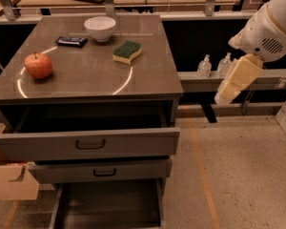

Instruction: Place sponge into bottom drawer

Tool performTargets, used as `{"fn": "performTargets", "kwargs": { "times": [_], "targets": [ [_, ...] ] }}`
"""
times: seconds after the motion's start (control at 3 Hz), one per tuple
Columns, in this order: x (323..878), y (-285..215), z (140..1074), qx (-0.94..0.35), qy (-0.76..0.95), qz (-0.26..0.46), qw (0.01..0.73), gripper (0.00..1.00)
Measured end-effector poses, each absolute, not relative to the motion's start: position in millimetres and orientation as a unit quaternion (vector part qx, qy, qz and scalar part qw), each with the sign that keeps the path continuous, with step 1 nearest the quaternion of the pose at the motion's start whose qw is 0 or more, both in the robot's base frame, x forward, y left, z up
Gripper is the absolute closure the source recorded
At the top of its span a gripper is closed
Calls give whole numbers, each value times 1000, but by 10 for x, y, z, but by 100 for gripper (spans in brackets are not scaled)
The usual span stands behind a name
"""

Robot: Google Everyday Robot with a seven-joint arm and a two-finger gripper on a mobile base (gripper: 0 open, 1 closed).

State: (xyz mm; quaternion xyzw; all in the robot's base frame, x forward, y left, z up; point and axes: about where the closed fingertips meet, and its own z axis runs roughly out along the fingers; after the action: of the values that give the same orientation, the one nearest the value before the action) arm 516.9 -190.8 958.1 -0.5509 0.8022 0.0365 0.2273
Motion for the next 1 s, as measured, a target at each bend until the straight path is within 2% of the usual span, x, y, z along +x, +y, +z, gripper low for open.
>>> {"fn": "performTargets", "kwargs": {
  "times": [0.67, 1.0],
  "targets": [
    [6012, -1333, 9497, -521, 777, 90, 341, 0],
    [6132, -1302, 9550, -513, 773, 84, 363, 0]
  ]
}}
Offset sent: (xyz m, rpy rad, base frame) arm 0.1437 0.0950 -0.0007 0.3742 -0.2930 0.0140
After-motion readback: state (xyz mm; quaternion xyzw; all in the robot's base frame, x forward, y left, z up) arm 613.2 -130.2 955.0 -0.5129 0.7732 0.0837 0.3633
